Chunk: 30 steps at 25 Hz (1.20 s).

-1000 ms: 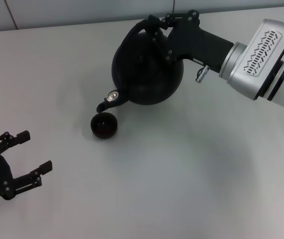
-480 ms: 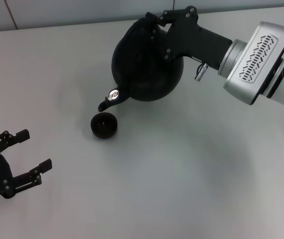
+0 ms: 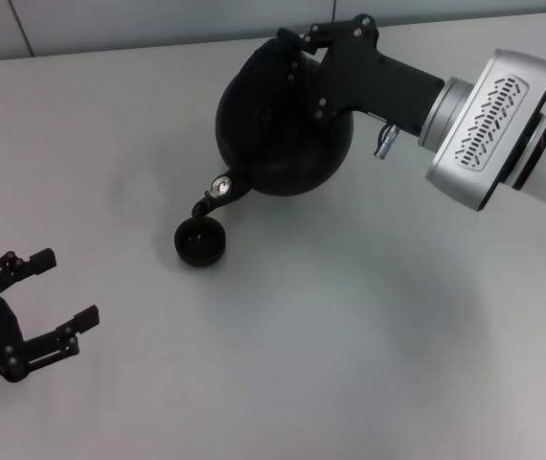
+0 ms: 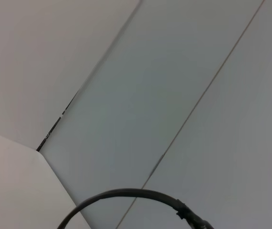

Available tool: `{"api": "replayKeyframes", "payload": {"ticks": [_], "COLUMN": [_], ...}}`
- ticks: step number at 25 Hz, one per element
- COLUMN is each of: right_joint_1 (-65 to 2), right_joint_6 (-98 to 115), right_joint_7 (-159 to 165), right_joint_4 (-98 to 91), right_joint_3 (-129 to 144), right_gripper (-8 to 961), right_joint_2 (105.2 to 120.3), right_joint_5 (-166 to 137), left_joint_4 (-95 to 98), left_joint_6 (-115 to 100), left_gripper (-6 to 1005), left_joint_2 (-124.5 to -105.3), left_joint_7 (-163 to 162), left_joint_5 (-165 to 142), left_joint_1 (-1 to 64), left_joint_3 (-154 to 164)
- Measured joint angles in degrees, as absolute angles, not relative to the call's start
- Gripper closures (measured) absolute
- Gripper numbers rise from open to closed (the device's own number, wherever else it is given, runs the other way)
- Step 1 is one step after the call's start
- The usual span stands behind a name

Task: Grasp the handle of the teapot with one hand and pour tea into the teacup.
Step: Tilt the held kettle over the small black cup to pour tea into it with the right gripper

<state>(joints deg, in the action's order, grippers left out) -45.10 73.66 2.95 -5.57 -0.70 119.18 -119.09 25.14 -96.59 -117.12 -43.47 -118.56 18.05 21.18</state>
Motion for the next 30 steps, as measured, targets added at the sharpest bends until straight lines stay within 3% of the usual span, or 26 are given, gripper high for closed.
{"api": "replayKeyframes", "payload": {"ticks": [30], "right_joint_1": [-45.58], "right_joint_6": [73.28], "right_joint_7": [-1.96], "right_joint_4": [-6.33], "right_joint_3": [0.58], "right_gripper": [868], "right_joint_2": [119.18], "right_joint_5": [-119.09], "left_joint_4": [24.82], "left_joint_6": [-96.64], "left_gripper": [140], "left_joint_2": [-117.15], "left_joint_7": [-43.60], "left_joint_5": [-118.56], "left_joint_1": [18.46], "left_joint_3": [20.45]}}
